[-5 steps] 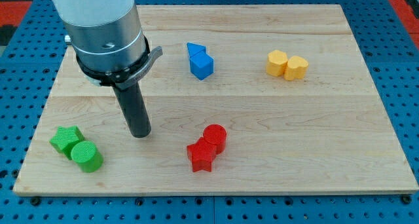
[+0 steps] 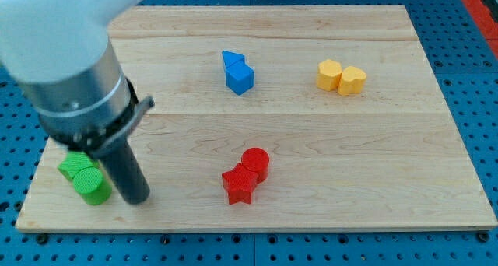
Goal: Move the green circle closer to the blue triangle and blue cube
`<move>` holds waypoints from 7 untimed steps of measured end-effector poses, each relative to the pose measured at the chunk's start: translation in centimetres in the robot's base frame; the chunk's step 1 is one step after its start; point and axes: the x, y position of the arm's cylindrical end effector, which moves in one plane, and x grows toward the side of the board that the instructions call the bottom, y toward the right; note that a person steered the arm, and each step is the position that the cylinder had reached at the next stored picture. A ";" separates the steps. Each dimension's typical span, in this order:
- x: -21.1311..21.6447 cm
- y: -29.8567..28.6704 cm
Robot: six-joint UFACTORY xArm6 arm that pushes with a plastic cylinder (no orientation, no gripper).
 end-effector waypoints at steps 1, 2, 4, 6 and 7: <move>1.0 -3.1; 0.3 -6.9; -6.8 -5.9; -3.6 -12.4; -5.2 -16.3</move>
